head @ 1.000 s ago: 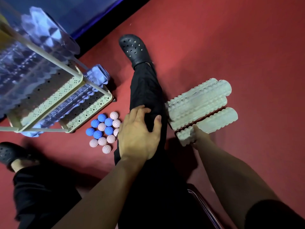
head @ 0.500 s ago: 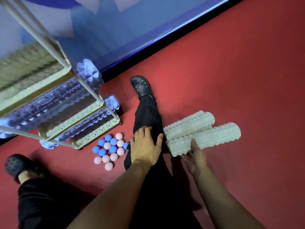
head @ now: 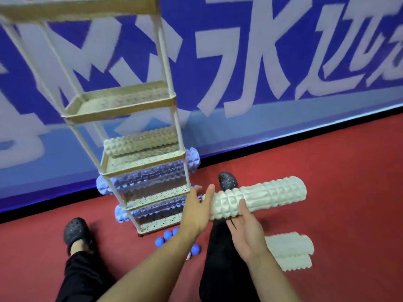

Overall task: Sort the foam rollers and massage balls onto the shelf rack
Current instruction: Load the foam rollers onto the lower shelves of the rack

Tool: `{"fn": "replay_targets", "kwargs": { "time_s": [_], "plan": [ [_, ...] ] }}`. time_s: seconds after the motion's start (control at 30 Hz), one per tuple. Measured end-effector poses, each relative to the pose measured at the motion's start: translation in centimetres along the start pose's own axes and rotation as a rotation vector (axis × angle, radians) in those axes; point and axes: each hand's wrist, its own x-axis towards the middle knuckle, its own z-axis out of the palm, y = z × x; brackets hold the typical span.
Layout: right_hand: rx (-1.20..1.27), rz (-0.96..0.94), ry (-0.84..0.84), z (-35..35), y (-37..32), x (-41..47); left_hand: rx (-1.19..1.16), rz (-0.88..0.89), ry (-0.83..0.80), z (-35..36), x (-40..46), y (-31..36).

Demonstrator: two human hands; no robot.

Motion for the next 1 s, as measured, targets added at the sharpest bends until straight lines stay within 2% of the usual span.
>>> {"fn": "replay_targets", "kwargs": {
  "time_s": [0.2, 0.27, 0.43, 0.53, 0.67, 0.7, 0.77, 0.9, 1.0],
  "plan": [
    [-0.174, 0.009, -0.149, 11.8, 2.1, -0.5, -0.198, 0.041, 0.131, -10.3, 0.7, 1.9],
    [-0.295, 0.011, -0.231, 15.0, 3.5, -1.0, -0.293, 0.001, 0.209, -13.9, 0.3, 2.2],
    [-0.89, 0.006, -0.299, 19.7, 5.4, -1.9, -0.379, -0.01, 0.477, -22.3, -0.8, 1.7],
    [-1.214, -0.192, -0.339, 20.4, 5.1, -1.2, -0.376, -0.026, 0.554, -26.7, -0.6, 0.9],
    [-1.448, -0.618, -0.233, 22.4, 4.0, -0.2, -0.252, -0.056, 0.691, -30.6, -0.5, -0.1],
    [-1.511, -0.758, -0.251, 23.0, 4.0, 0.1, -0.233, -0.069, 0.711, -31.2, -0.5, -0.4],
    [-1.682, -0.997, -0.395, 24.4, 3.9, 0.5, -0.226, -0.093, 0.736, -32.1, -0.6, -0.9],
    [-2.03, -1.082, -0.726, 25.7, 5.2, 1.8, -0.244, -0.096, 0.718, -32.8, -0.2, -1.5],
    [-2.121, -1.102, -0.759, 26.4, 6.0, 3.1, -0.274, -0.089, 0.674, -33.0, 0.7, -1.8]
  ]
}}
